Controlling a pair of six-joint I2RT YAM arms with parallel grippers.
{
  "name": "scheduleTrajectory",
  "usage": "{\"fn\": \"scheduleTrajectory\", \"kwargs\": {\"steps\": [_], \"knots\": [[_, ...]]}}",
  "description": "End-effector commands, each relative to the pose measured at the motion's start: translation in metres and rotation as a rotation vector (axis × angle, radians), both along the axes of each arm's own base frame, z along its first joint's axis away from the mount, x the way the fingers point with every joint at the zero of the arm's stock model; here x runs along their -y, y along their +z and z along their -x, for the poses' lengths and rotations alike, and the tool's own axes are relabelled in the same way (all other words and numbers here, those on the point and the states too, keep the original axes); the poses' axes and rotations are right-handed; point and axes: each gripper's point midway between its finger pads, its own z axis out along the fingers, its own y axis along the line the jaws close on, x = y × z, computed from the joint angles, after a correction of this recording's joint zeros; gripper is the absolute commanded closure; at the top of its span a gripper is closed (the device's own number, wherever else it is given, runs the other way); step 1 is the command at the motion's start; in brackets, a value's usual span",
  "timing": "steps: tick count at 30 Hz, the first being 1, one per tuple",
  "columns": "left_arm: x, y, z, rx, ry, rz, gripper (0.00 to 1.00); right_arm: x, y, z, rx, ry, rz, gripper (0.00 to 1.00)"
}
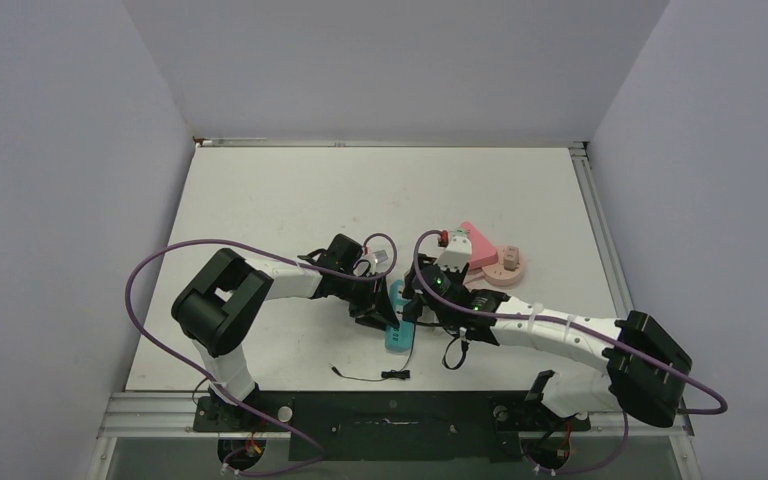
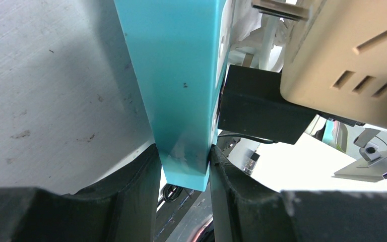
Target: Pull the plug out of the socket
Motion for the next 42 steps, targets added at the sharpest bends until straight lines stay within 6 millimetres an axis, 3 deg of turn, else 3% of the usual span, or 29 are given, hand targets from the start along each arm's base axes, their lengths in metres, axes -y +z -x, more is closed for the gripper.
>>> {"fn": "scheduleTrajectory", "kwargs": {"steps": [1, 4, 8, 12, 15, 19, 25, 29, 34, 37, 42], "knots": [[-0.004, -0.009, -0.009, 0.042, 0.002, -0.04, 0.98, 0.002, 0.038, -0.012, 0.087, -0.041, -0.068, 0.95], [-0.006, -0.007, -0.013, 0.059, 0.004, -0.044, 0.73, 0.004, 0.044, -0.014, 0.101, -0.044, -0.076, 0.95], [-0.013, 0.002, -0.027, 0.091, 0.037, -0.041, 0.3, 0.007, 0.051, -0.015, 0.117, -0.039, -0.062, 0.95], [-0.027, 0.023, -0.053, 0.173, 0.108, -0.025, 0.15, 0.01, 0.056, -0.017, 0.128, -0.041, -0.048, 0.95], [-0.046, 0.044, -0.078, 0.267, 0.171, -0.043, 0.13, 0.004, 0.061, -0.019, 0.139, -0.018, -0.052, 0.95], [-0.085, 0.075, -0.112, 0.399, 0.294, -0.093, 0.12, -0.009, 0.067, -0.025, 0.151, 0.029, -0.03, 0.95], [-0.158, 0.142, -0.154, 0.618, 0.528, -0.112, 0.12, -0.053, 0.066, -0.037, 0.143, 0.168, -0.013, 0.95], [-0.216, 0.173, -0.162, 0.774, 0.662, -0.244, 0.12, -0.093, 0.054, -0.044, 0.108, 0.265, -0.009, 0.95], [-0.277, 0.192, -0.156, 0.895, 0.78, -0.421, 0.03, -0.145, 0.038, -0.046, 0.081, 0.364, -0.019, 0.95], [-0.287, 0.198, -0.153, 0.916, 0.815, -0.411, 0.03, -0.171, 0.033, -0.048, 0.066, 0.418, -0.047, 0.95], [-0.284, 0.195, -0.153, 0.892, 0.803, -0.388, 0.03, -0.206, 0.017, -0.048, 0.027, 0.483, -0.076, 0.94]]}}
